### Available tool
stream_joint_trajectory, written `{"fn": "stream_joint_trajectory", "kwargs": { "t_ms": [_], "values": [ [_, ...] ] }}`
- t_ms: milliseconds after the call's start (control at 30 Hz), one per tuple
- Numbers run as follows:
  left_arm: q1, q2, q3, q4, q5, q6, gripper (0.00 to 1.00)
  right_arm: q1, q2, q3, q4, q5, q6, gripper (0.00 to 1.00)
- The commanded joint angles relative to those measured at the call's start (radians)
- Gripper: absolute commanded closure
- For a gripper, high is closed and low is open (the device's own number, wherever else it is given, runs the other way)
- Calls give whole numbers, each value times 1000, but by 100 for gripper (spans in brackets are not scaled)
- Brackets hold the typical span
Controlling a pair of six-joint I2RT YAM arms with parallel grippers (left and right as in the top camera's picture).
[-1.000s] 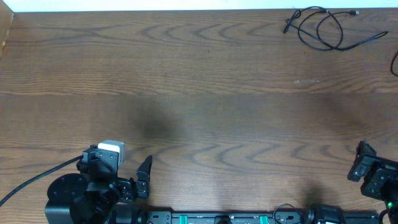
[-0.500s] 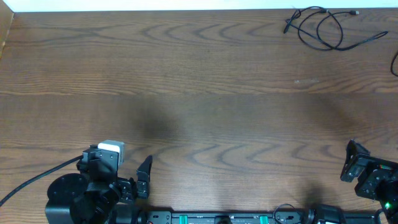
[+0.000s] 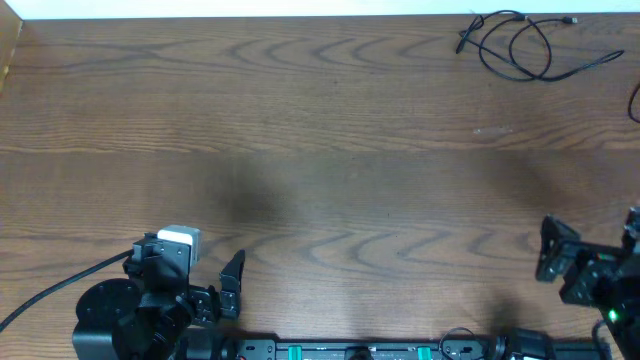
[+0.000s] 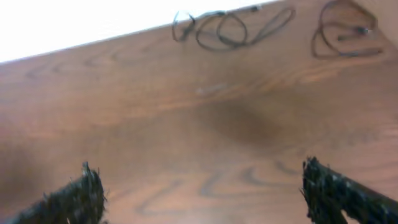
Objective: Untangle cables
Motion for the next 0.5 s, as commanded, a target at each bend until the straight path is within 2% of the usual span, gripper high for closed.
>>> {"fn": "stream_joint_trajectory", "kwargs": {
  "t_ms": [0,267,467],
  "values": [
    [2,-1,7,-1,2,18,0,3,-17,-102,83,-113,-34,1],
    [2,-1,7,-1,2,18,0,3,-45,-439,470,-406,-39,1],
    [2,-1,7,-1,2,18,0,3,-45,-681,793,-544,-33,1]
  ]
}}
